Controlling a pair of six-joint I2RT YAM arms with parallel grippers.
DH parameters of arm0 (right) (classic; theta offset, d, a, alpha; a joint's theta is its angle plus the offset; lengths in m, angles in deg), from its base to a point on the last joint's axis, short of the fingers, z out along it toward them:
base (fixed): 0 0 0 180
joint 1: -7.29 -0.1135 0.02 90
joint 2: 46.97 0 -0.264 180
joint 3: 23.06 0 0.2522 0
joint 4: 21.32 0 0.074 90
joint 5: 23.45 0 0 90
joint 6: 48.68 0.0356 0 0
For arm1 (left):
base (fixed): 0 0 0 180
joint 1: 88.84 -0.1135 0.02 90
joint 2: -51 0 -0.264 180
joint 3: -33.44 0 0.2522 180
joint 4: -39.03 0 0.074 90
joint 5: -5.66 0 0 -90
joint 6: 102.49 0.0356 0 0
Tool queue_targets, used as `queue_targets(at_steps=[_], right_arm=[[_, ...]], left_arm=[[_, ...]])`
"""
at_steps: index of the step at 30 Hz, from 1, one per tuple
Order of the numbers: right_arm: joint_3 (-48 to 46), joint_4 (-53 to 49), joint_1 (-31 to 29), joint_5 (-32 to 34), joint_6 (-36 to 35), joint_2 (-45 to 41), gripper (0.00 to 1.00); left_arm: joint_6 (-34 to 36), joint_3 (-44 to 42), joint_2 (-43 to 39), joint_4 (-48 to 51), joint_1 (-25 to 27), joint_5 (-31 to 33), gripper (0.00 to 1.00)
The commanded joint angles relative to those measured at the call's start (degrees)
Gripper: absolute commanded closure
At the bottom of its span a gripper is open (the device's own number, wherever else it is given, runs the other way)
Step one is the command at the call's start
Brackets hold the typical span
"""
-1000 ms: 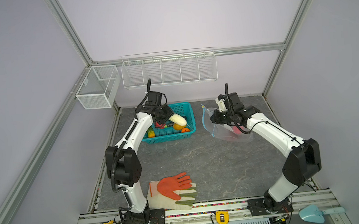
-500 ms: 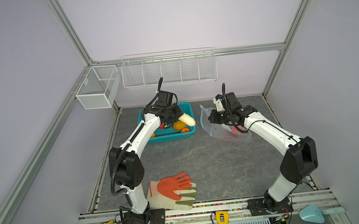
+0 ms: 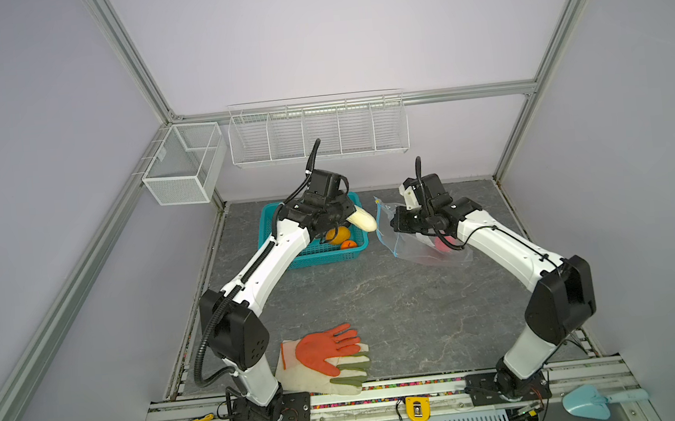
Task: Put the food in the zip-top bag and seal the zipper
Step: 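Carry the white radish with the left gripper toward the bag's open mouth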
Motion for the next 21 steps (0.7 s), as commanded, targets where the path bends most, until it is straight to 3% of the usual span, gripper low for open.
queue_targets(at_steps=[1, 21], right_arm=[[1.64, -0.62, -0.34, 0.38, 0.59, 1.05, 0.94], [2.23, -0.83, -0.61, 0.51, 0.63, 1.07, 0.94]], left_arm=[[-1.2, -0.23, -1.82, -0.49, 1.34, 5.05, 0.71], [-4.05, 2.26, 1.41, 4.02, 8.22, 14.77, 0.71]])
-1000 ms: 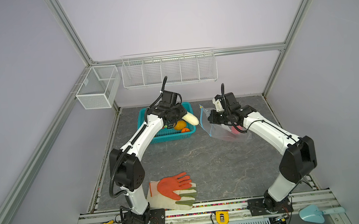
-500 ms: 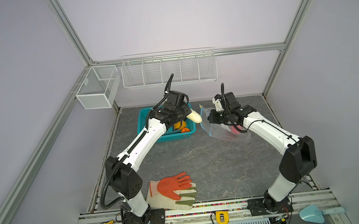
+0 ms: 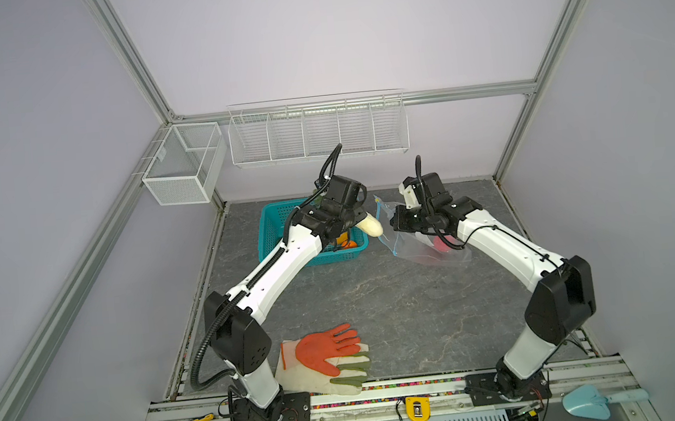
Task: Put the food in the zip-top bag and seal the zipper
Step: 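Carry the white radish with the left gripper toward the bag's open mouth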
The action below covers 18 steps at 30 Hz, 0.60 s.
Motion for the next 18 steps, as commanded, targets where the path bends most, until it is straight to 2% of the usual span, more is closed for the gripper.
queue_targets(at_steps=[1, 5, 18], right_arm=[[1.54, -0.57, -0.53, 0.49, 0.61, 1.02, 0.94], [1.63, -0.61, -0.49, 0.67, 0.54, 1.01, 0.94], [1.99, -0.5, -0.66, 0.4, 0.55, 1.18, 0.94]], left_arm=[[-3.03, 2.67, 1.23, 3.25, 1.71, 5.89, 0.71], [-4.05, 3.87, 1.78, 5.34, 2.61, 8.16, 0.71], [-4.1, 5.63, 3.24, 5.96, 3.45, 7.64, 0.71]])
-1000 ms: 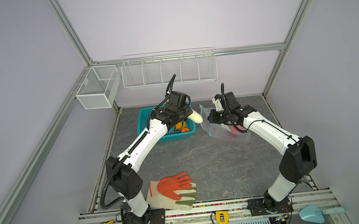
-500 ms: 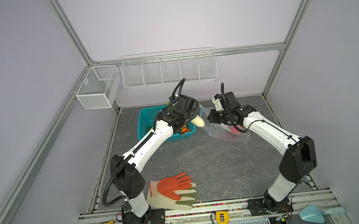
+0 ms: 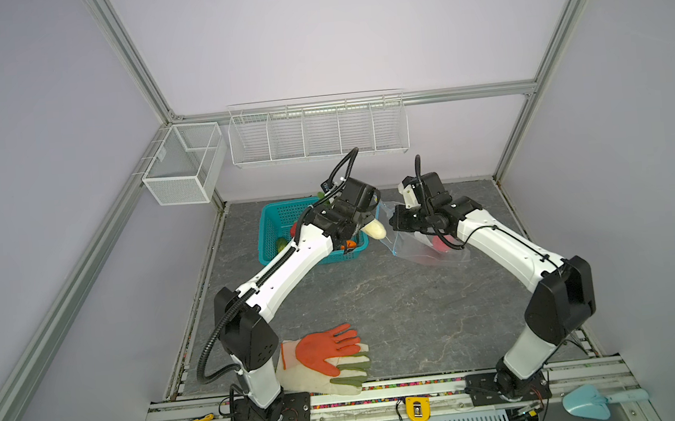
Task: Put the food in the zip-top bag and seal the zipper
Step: 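Carry the white radish with the left gripper toward the bag's open mouth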
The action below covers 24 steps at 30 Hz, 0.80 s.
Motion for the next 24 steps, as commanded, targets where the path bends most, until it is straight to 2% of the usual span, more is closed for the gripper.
queue_targets(at_steps=[1, 24], right_arm=[[1.64, -0.53, -0.44, 0.3, 0.55, 1.23, 0.93], [2.35, -0.7, -0.19, 0.34, 0.1, 1.53, 0.94]], left_arm=[[-0.68, 2.05, 0.85, 1.37, 0.48, 1.11, 0.7], [0.6, 6.91, 4.53, 3.93, 1.28, -2.76, 0.69]])
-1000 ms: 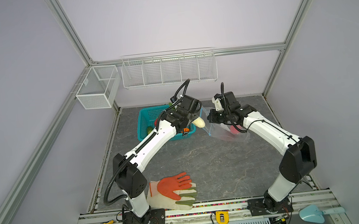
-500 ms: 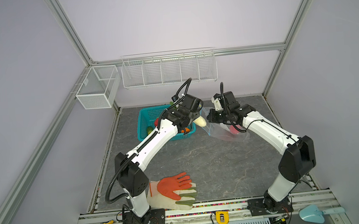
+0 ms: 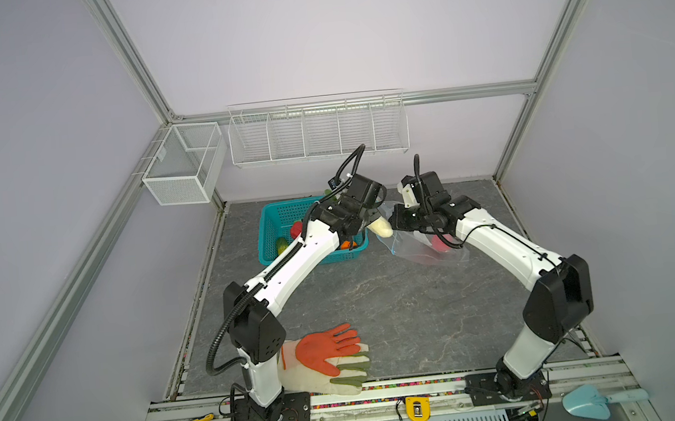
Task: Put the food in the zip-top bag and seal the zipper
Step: 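Carry the white radish with the left gripper toward the bag's open mouth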
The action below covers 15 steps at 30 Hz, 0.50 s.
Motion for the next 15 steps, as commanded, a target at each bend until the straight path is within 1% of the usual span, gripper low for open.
queue_targets(at_steps=[1, 6, 15], right_arm=[[1.65, -0.68, -0.15, 0.38, 0.1, 0.75, 0.94], [1.84, -0.69, -0.22, 0.36, 0.11, 1.01, 0.93], [2.46, -0.84, -0.18, 0.36, 0.04, 1.19, 0.94]], left_arm=[[0.59, 1.96, 1.05, 2.74, 0.39, -0.9, 0.69], [0.37, 2.05, 1.55, 3.88, 0.46, -1.88, 0.69], [0.36, 3.17, 1.75, 5.06, 0.49, -1.08, 0.68]])
